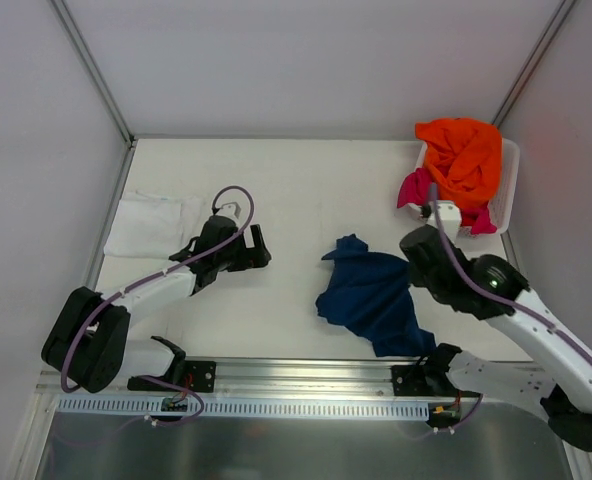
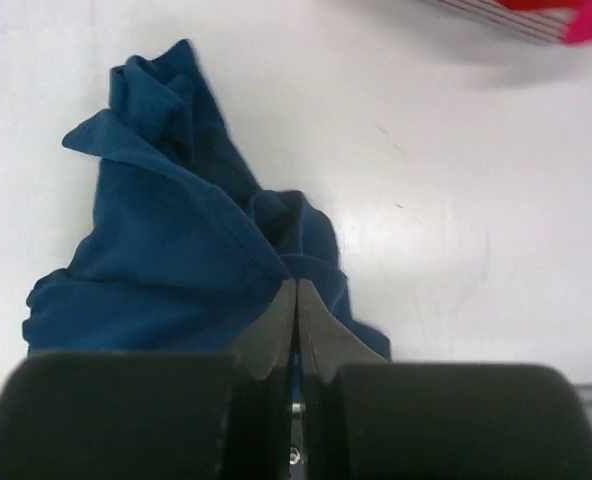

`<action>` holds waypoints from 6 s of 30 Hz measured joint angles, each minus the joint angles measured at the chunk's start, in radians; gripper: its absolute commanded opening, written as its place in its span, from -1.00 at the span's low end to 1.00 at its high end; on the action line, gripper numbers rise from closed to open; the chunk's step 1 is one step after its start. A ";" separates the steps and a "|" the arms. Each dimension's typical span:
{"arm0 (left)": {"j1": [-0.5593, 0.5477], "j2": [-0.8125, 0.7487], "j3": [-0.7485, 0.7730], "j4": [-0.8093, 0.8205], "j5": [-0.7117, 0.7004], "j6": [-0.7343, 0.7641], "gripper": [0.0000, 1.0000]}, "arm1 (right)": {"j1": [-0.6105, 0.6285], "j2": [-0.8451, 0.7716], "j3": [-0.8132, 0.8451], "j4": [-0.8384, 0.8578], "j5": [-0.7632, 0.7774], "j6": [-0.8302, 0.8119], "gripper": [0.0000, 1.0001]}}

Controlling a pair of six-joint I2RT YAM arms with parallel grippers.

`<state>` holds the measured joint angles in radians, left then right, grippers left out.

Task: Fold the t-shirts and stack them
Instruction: Flatten out the tshirt

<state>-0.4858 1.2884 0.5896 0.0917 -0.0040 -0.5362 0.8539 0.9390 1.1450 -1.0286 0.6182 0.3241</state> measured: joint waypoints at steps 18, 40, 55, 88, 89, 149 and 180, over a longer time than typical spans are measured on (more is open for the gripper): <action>-0.059 0.040 0.021 0.000 -0.002 -0.004 0.98 | 0.014 -0.160 -0.058 -0.304 0.151 0.364 0.60; -0.077 0.024 0.009 0.000 -0.006 -0.004 0.98 | -0.391 0.359 -0.260 0.294 -0.189 0.006 0.79; -0.079 0.061 0.008 0.008 -0.005 -0.004 0.98 | -0.389 0.804 -0.049 0.495 -0.462 -0.042 -0.99; -0.095 0.016 0.123 -0.052 -0.081 0.004 0.98 | -0.170 0.454 0.395 0.018 0.018 -0.220 -0.99; -0.098 0.016 0.125 -0.051 -0.081 0.004 0.98 | -0.169 0.447 0.366 0.018 0.013 -0.217 -0.99; -0.104 0.193 0.201 -0.049 -0.175 0.018 0.98 | -0.093 0.965 0.494 0.303 -0.617 -0.280 0.16; -0.104 -0.040 0.067 -0.090 -0.243 -0.010 0.98 | 0.043 0.988 0.338 0.233 -0.472 -0.219 -0.99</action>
<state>-0.5900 1.2488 0.6563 0.0017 -0.2466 -0.5461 0.8974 1.9266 1.4830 -0.7959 0.1459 0.1051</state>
